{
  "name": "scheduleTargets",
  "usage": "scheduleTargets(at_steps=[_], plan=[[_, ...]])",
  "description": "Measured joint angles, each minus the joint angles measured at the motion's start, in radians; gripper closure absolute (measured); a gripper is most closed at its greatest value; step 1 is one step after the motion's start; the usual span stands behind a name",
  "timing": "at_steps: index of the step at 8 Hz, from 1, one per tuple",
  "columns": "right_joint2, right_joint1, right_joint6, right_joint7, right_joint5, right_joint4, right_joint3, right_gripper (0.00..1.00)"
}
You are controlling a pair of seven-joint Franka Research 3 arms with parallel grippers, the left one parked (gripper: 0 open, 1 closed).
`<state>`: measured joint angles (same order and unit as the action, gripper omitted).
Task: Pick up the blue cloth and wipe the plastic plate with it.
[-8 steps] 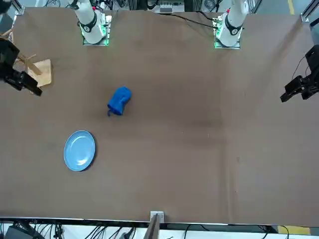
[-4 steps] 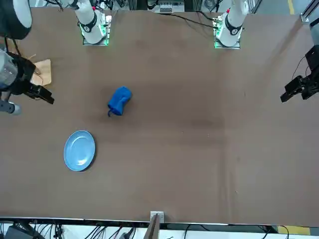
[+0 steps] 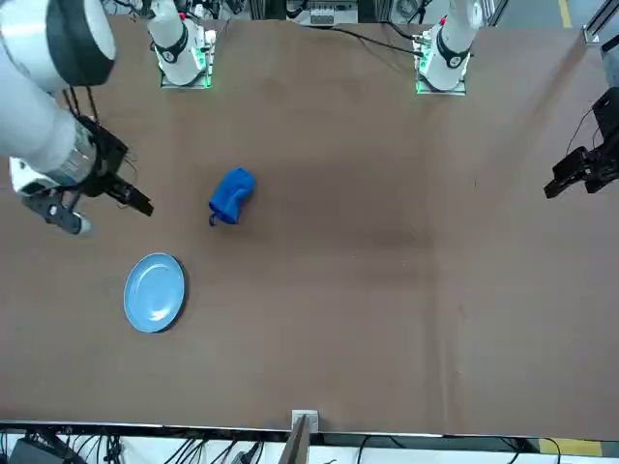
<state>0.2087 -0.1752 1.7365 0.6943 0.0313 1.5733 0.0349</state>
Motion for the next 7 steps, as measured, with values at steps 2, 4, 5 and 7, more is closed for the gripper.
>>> scheduleTargets(at_steps=[2,4,5,7], plan=[[0.016,-0.042,0.169,0.135,0.004,0.131,0.0,0.0],[0.032,-0.109,0.304,0.282,0.004,0.253,0.002,0.0],[0.043,-0.136,0.323,0.318,0.004,0.282,0.003,0.0],[0.059,-0.18,0.392,0.335,0.004,0.346,0.003,0.0]])
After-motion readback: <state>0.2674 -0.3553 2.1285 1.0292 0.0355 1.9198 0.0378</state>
